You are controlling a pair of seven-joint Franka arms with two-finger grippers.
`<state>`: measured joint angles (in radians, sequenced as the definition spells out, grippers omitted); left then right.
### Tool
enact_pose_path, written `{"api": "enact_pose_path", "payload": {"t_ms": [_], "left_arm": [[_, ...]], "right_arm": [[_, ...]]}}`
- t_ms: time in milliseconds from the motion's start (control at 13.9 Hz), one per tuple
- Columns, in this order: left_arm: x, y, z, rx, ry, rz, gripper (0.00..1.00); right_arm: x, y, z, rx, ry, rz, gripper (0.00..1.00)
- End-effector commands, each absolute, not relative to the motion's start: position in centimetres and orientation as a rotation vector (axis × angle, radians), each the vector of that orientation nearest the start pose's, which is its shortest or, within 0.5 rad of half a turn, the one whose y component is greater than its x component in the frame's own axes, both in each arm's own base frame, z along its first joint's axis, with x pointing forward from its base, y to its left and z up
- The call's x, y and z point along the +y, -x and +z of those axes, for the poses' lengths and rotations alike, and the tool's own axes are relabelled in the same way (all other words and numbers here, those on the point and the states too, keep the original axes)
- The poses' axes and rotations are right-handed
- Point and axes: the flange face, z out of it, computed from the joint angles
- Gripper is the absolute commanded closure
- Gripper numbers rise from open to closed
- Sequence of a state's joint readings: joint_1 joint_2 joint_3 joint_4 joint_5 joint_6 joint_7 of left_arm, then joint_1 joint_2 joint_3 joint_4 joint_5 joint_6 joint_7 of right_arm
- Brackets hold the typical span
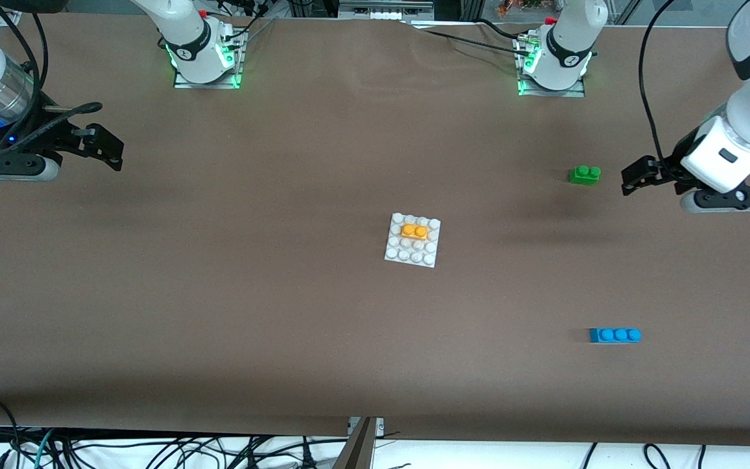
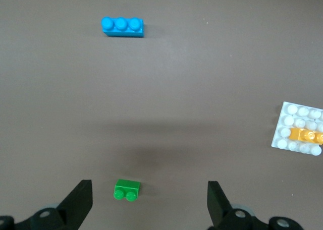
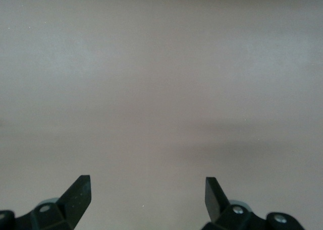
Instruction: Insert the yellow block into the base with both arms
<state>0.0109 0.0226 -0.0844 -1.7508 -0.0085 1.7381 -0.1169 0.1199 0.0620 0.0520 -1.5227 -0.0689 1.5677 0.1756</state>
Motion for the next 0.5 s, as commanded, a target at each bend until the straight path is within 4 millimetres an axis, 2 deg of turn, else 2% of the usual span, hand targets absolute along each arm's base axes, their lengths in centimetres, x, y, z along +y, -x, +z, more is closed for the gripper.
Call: {"api": "enact_pose_path", "payload": {"t_ms": [0,216,433], "left_arm": [[-3.6,-55.6,54.3,0.077,3.171,0.028,0.0],[-3.6,-56.6,54.3,0.065,3.179,0.085,0.0],[-3.2,-57.4,54.8,0.053,3.174,0.06,0.0]], "right_arm": [[9.1,-56.7,61.6,0.006,3.208,0.006,0.0],[9.1,-56.7,61.6,0.006,3.208,0.006,0.0],[9.6,-56.7,61.7,0.012,3.15,0.012,0.0]]}}
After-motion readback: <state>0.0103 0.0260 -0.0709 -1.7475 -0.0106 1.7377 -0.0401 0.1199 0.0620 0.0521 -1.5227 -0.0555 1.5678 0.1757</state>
